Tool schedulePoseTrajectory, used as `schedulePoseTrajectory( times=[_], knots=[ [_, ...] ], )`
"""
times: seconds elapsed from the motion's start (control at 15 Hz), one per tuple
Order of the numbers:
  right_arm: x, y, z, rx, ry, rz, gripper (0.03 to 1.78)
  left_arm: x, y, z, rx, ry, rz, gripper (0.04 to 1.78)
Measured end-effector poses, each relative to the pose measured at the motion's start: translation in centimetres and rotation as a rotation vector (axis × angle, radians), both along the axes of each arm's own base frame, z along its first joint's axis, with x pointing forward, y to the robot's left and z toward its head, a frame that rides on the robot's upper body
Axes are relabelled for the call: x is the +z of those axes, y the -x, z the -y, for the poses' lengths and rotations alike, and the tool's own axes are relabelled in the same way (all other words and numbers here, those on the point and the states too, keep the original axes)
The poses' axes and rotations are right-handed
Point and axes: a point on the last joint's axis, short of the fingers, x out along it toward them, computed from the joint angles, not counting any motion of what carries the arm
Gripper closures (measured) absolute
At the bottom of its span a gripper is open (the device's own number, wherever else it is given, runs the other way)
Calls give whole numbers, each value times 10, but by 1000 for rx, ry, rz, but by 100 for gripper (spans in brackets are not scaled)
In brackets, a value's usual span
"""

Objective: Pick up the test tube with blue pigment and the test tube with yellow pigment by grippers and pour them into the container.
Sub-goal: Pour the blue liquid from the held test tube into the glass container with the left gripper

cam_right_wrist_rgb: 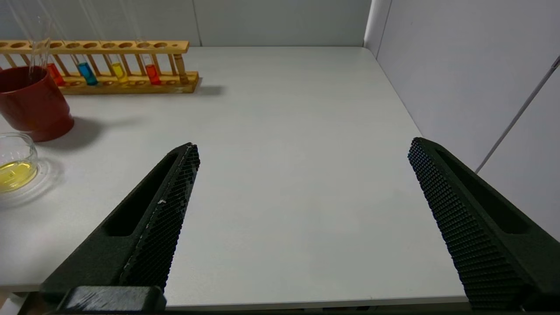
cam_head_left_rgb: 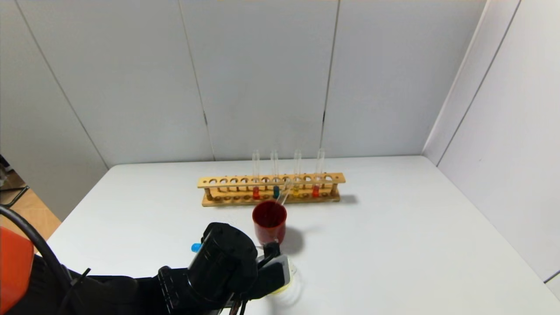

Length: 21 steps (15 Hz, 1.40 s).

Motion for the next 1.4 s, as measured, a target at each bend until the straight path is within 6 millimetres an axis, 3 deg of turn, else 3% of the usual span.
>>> schedulePoseTrajectory(
  times=[0.33, 0.8, 1.4],
  knots=[
    [0, 0, 0, 0, 0, 0, 7, -17, 2, 11, -6, -141, 18, 151],
    [0, 0, 0, 0, 0, 0, 7, -22, -4, 20, -54, -229, 29, 151],
    [0, 0, 0, 0, 0, 0, 7, -34, -23, 8, -1, -286, -1, 151]
  ],
)
